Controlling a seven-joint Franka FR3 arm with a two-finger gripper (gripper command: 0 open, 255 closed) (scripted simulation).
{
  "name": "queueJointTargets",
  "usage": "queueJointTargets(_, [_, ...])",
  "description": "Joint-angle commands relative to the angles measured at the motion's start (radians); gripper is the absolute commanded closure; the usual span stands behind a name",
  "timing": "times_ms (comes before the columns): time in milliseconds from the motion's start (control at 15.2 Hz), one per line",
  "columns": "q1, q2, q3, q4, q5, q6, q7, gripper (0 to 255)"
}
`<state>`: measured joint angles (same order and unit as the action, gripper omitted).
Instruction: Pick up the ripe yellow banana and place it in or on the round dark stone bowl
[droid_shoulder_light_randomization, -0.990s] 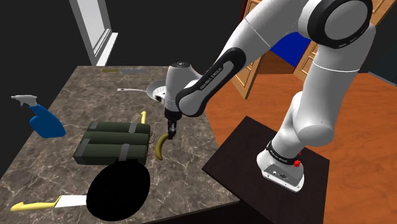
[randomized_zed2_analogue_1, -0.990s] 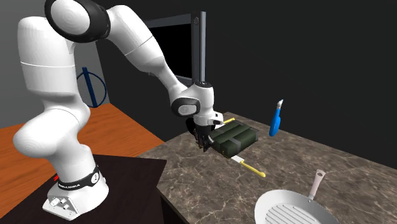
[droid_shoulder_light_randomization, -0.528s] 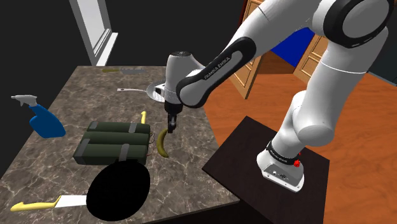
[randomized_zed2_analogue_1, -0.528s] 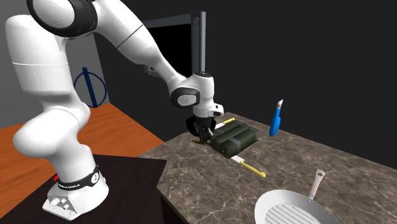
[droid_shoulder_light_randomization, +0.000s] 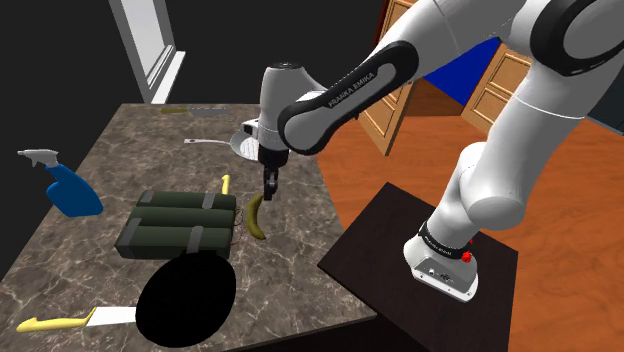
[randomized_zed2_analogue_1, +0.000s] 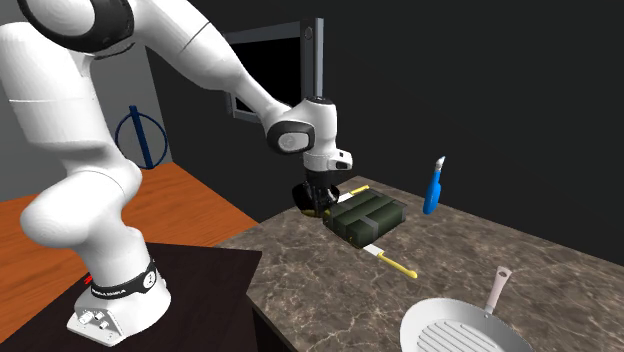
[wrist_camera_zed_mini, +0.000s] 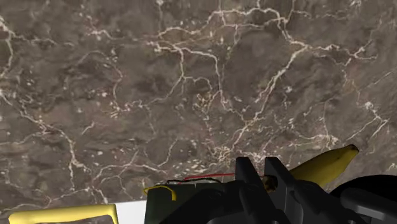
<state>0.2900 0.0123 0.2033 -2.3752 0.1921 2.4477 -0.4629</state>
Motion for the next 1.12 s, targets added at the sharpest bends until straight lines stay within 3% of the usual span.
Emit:
queueJointTargets(0, [0.012,0.005,0.012,0.017,-0.007,-0.01,0.03,255])
queueJointTargets(528, [0.119,0.131,0.088,0.165,-0.087,-0.011,0.269,255])
queueJointTargets(1056, [0.25,0.299,0.116,0.387,-0.196,-0.055,0.493,255])
